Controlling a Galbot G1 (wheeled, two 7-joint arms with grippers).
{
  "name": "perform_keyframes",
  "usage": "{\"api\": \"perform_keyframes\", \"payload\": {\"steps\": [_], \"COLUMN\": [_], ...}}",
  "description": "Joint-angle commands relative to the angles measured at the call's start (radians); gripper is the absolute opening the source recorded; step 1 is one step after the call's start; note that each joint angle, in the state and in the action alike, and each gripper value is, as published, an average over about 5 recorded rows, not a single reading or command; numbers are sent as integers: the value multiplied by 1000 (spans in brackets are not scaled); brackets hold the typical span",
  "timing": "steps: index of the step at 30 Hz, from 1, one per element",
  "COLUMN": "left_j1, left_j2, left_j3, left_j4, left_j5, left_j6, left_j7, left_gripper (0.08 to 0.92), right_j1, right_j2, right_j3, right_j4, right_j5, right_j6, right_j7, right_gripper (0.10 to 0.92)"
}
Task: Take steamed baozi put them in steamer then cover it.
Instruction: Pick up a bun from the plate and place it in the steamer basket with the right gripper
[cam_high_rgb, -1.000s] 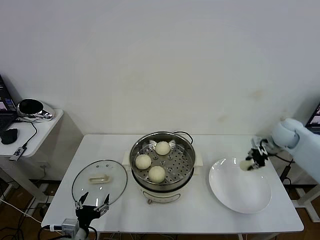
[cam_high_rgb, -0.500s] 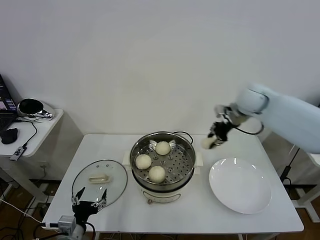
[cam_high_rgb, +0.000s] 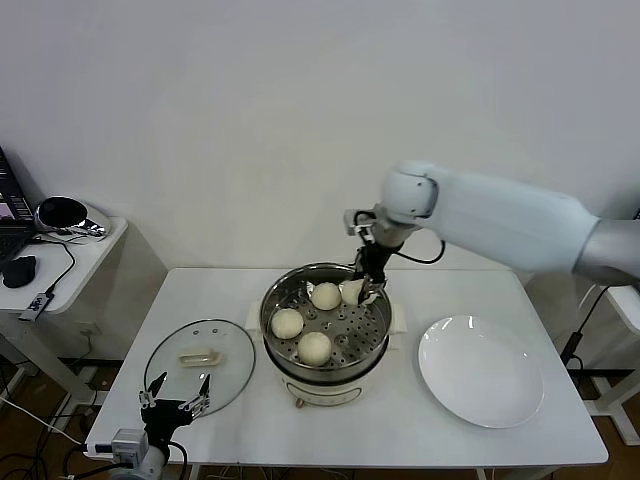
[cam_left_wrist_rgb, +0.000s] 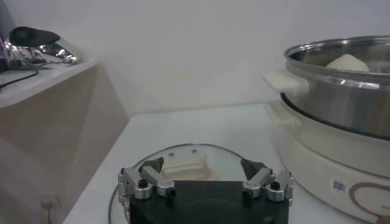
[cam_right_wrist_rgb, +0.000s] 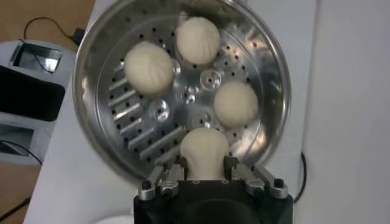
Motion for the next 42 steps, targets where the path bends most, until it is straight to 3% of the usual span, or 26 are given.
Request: {"api": "perform_keyframes", "payload": {"steps": [1, 21, 35, 42], "left_j1": [-2, -8, -8, -3], "left_j2": [-1, -2, -8, -2], "left_j3": [-2, 1, 6, 3], "left_j4": [3, 23, 18, 11], "left_j5": [-6, -10, -8, -11], "left_j6": [0, 0, 1, 0], "left_j7": [-1, -6, -3, -2], "left_gripper": [823, 823, 823, 823], "right_j1": [-28, -68, -17, 75], "right_j2": [131, 114, -22, -296], "right_j3": [-78, -92, -53, 54], "right_j4": [-52, -71, 36, 214], "right_j5": [-6, -49, -18, 81], "right_j6": [-41, -32, -43, -43], "right_j7": [14, 26, 35, 33], "right_gripper": [401, 422, 790, 822]}}
